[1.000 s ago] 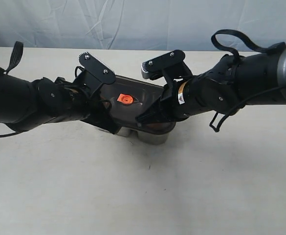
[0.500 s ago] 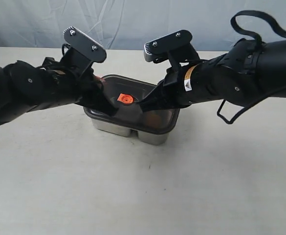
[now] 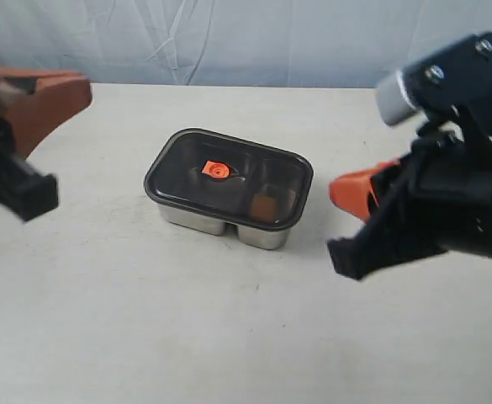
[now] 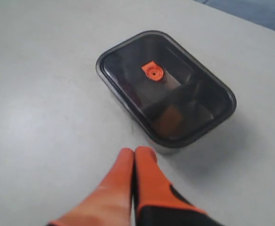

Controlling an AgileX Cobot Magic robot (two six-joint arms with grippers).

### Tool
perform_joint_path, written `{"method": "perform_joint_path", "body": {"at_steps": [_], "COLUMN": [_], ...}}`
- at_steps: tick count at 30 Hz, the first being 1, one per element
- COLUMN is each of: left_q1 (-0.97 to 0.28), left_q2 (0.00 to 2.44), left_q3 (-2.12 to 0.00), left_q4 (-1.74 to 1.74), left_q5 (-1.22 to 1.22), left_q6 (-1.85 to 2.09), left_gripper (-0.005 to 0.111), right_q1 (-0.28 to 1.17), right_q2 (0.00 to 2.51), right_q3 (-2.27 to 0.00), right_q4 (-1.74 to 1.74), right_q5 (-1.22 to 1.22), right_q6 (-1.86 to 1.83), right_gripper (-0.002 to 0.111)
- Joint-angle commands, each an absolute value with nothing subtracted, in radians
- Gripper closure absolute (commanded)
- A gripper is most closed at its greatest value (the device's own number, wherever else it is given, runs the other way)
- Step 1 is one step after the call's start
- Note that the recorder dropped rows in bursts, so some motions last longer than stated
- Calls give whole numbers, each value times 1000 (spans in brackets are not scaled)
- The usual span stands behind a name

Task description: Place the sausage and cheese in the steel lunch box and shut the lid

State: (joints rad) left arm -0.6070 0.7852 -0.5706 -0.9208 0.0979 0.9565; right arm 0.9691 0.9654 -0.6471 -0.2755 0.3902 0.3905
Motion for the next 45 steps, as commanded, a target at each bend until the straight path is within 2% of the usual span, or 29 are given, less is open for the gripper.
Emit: {"method": "perform_joint_path", "body": {"at_steps": [1, 5, 12, 26, 29, 34, 37, 45], "left_q1": [-609, -609, -609, -607, -533, -287, -196, -155], "left_q2": [557, 439, 396, 358, 297, 154, 76, 0], "left_q3": [-404, -307, -300, -298, -268, -146, -59, 0], "left_q4": [-930, -941, -960, -772, -844, -1056, -1126, -1132], "left_q5": [93, 113, 268, 228, 203, 160, 158, 198], "left_q6": [895, 888, 893, 942, 931, 918, 918, 918], "left_gripper": [107, 107, 107, 107, 107, 107, 107, 107], "right_q1": [978, 978, 978, 978, 978, 978, 978, 978], "right_q2": [803, 725, 715, 715, 715, 715, 715, 715], "right_q3": [-509, -491, -491, -491, -491, -491, -491, -491], "right_q4": [-283, -279, -279, -279, -279, -279, -279, -279], "right_q5": [422, 513, 495, 491, 491, 491, 491, 488], "right_q6": [416, 428, 428, 428, 428, 428, 428, 428], "right_gripper": [109, 109, 109, 109, 109, 109, 109, 109]}}
